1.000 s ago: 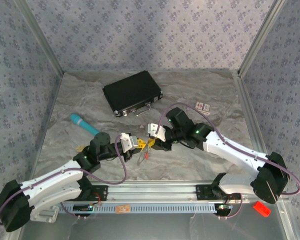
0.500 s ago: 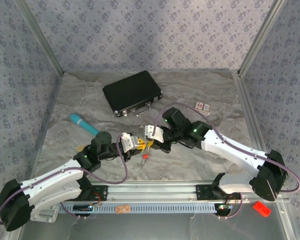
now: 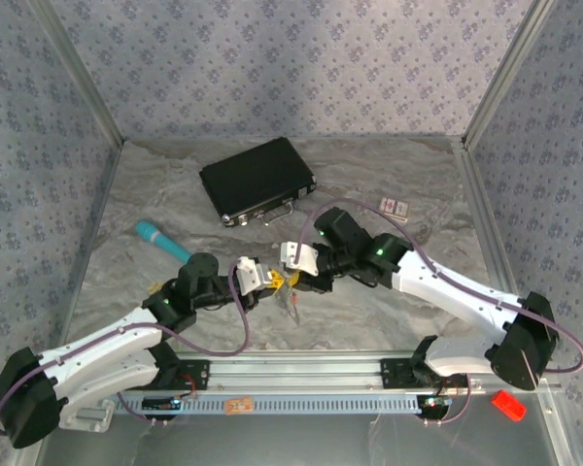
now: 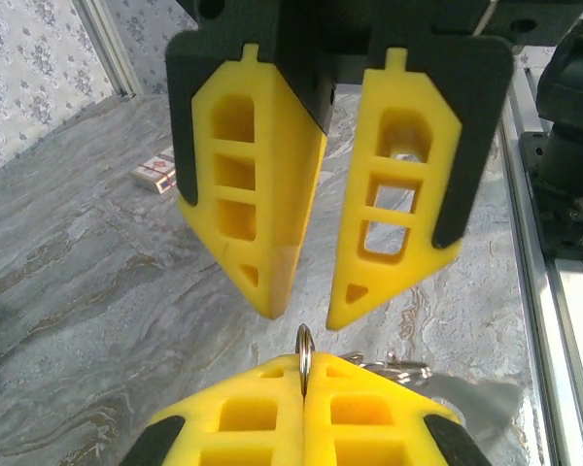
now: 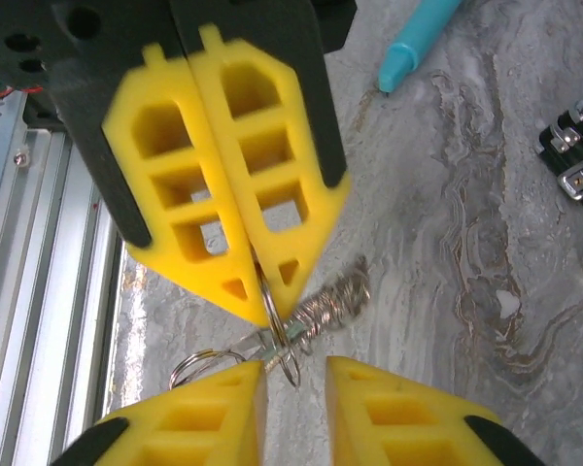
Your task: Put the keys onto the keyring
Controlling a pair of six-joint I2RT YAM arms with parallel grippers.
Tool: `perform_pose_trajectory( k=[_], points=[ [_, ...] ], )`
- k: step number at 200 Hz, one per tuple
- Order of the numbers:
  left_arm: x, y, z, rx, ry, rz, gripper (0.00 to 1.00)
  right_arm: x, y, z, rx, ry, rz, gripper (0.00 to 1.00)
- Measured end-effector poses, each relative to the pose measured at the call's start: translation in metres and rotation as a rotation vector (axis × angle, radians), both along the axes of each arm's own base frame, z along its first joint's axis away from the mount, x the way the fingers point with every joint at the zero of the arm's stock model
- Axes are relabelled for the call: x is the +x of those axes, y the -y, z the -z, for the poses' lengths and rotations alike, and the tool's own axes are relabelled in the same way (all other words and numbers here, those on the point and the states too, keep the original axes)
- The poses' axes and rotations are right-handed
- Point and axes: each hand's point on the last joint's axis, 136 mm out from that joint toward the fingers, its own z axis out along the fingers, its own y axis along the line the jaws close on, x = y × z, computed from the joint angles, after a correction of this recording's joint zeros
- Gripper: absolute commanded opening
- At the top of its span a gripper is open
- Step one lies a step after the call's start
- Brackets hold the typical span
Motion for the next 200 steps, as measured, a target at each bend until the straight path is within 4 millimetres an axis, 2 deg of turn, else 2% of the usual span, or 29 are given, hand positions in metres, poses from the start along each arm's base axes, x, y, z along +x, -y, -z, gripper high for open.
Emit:
perform_pose_trajectory(
  k=[37, 78, 117, 149, 183, 200],
  points=[
    [-0.001, -0.001, -0.004, -0.013, 0.011, 0.001, 0.00, -0.002, 0.001, 0.012, 0.016, -0.044, 0.015, 0.24],
    [-0.001, 0.000, -0.005, -0.016, 0.012, 0.004, 0.00, -0.001, -0.002, 0.010, 0.039, -0.055, 0.022, 0.09],
    [-0.003, 0.000, -0.004, -0.022, 0.001, 0.009, 0.00, 0.000, -0.003, 0.009, 0.050, -0.067, 0.024, 0.03],
    [-0.005, 0.001, -0.003, -0.033, -0.019, 0.023, 0.00, -0.001, -0.005, 0.015, 0.049, -0.101, 0.007, 0.02],
    [-0.007, 0.002, -0.004, -0.042, -0.029, 0.033, 0.00, -0.003, -0.007, 0.017, 0.051, -0.120, -0.002, 0.13],
    [-0.008, 0.003, -0.007, -0.056, -0.021, 0.039, 0.00, -0.002, -0.006, 0.016, 0.055, -0.121, 0.002, 0.15]
  ],
)
